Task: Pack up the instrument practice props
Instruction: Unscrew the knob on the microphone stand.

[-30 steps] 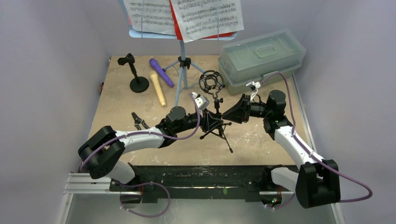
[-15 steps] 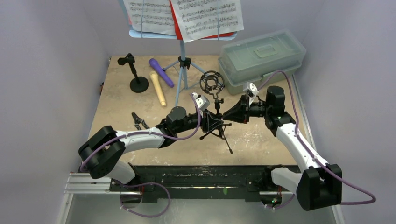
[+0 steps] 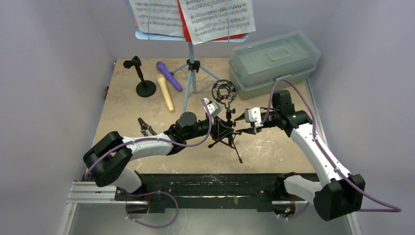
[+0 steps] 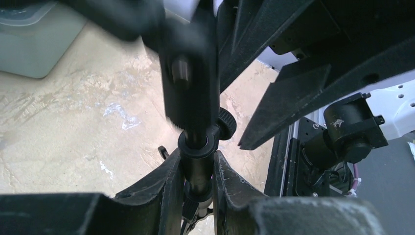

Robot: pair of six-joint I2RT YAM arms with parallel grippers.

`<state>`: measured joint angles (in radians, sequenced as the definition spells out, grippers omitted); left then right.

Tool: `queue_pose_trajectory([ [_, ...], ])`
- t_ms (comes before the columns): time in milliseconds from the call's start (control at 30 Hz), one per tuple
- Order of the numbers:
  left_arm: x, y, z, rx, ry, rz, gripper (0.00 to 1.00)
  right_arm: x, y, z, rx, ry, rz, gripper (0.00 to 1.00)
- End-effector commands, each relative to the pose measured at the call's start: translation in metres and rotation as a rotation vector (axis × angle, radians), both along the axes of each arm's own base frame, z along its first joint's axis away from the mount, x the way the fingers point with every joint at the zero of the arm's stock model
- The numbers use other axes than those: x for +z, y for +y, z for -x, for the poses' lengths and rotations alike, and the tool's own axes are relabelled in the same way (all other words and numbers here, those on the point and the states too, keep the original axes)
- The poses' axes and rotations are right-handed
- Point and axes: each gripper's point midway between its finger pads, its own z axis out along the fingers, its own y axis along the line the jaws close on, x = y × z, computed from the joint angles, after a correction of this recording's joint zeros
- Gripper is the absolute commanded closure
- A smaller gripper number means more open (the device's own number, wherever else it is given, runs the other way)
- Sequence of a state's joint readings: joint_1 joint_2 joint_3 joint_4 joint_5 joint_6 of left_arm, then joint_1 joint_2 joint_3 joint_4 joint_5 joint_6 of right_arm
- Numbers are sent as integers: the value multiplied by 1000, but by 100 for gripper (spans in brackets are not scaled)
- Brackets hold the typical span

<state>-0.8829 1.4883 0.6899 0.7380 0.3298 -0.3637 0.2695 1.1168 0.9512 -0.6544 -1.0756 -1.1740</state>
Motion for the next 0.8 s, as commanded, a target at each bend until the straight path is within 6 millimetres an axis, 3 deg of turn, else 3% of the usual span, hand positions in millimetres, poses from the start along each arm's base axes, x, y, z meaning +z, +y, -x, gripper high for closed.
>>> queue_pose_trajectory([
  [0,55,-5,-11,14,-128,130,100,1,-5,18,40,-30,24,41],
  [100,55,-5,-10,13,-129,129,100,4,-5,24,37,-4,-8,23],
  [167,55,-5,-10,14,-130,128,100,6,-8,24,10,23,-27,18],
  [433,57,-5,-10,12,-134,128,100,14,-24,20,-149,196,-179,12],
  [767,61,-1,-11,23,-161,118,100,4,-36,19,-240,268,-237,4],
])
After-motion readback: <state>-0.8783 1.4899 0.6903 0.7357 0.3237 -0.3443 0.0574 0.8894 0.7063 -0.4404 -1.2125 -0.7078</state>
